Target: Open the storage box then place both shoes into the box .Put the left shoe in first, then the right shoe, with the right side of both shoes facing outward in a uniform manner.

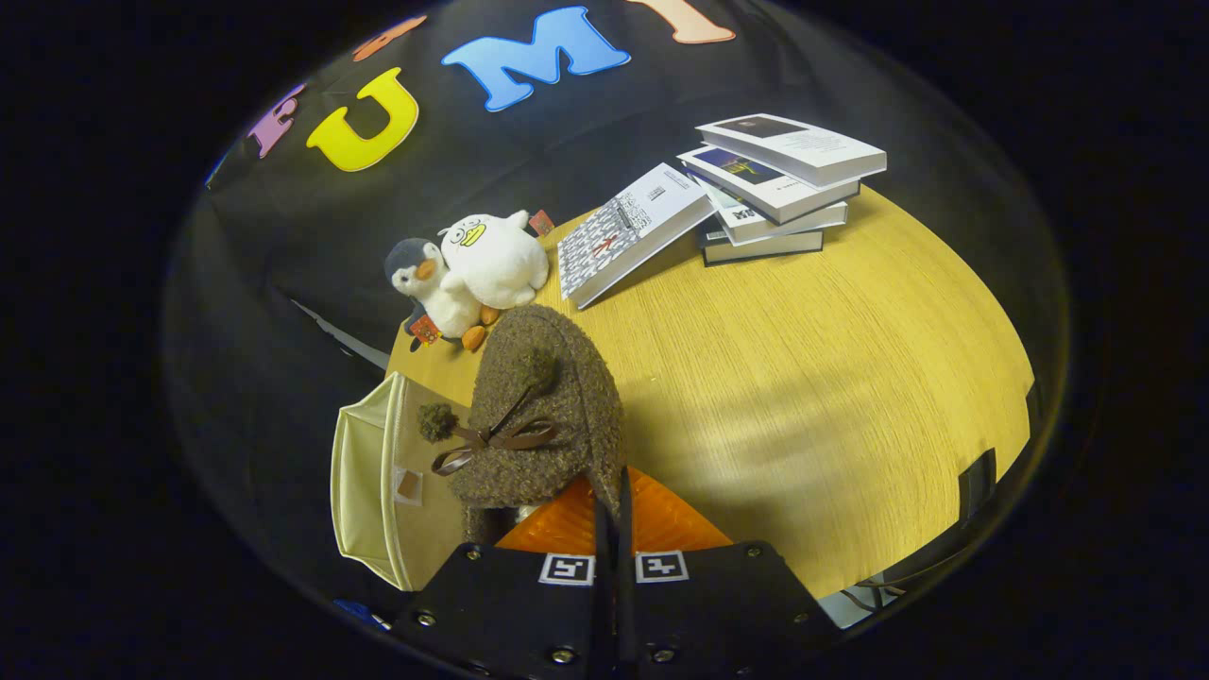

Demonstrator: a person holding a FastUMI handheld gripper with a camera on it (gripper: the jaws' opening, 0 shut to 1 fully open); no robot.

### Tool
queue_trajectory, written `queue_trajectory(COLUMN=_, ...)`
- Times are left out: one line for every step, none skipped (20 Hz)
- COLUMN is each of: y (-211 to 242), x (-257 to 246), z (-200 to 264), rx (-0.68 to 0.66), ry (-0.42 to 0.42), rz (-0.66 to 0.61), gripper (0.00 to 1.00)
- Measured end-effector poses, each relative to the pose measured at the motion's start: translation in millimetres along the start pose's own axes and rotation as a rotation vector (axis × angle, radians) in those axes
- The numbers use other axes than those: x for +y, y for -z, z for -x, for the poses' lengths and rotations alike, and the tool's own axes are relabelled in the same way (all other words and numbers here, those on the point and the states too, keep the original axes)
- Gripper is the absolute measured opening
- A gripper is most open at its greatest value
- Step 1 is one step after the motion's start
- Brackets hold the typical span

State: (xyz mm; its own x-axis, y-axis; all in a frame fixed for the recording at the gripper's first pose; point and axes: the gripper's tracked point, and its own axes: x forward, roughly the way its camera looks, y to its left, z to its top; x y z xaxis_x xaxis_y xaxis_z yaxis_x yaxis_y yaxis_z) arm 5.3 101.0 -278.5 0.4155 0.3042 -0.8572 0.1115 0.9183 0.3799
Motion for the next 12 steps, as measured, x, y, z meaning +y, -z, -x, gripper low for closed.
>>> queue_trajectory(y=0, x=9, z=2, rx=-0.004, ry=-0.006, rz=0.000, gripper=0.02)
queue_trajectory(y=-1, x=17, z=3, rx=-0.004, ry=-0.012, rz=0.001, gripper=0.02)
queue_trajectory(y=-2, x=26, z=3, rx=-0.007, ry=-0.018, rz=0.002, gripper=0.02)
queue_trajectory(y=-3, x=35, z=4, rx=-0.012, ry=-0.027, rz=0.004, gripper=0.02)
queue_trajectory(y=-4, x=45, z=5, rx=-0.015, ry=-0.038, rz=0.003, gripper=0.02)
queue_trajectory(y=-4, x=56, z=6, rx=-0.019, ry=-0.053, rz=0.002, gripper=0.02)
queue_trajectory(y=-4, x=68, z=7, rx=-0.021, ry=-0.068, rz=0.002, gripper=0.02)
queue_trajectory(y=-4, x=78, z=7, rx=-0.023, ry=-0.082, rz=0.003, gripper=0.02)
queue_trajectory(y=-5, x=89, z=8, rx=-0.026, ry=-0.094, rz=0.003, gripper=0.02)
queue_trajectory(y=-5, x=101, z=10, rx=-0.029, ry=-0.106, rz=0.008, gripper=0.02)
queue_trajectory(y=-6, x=112, z=10, rx=-0.033, ry=-0.117, rz=0.014, gripper=0.02)
queue_trajectory(y=-5, x=122, z=10, rx=-0.036, ry=-0.128, rz=0.020, gripper=0.02)
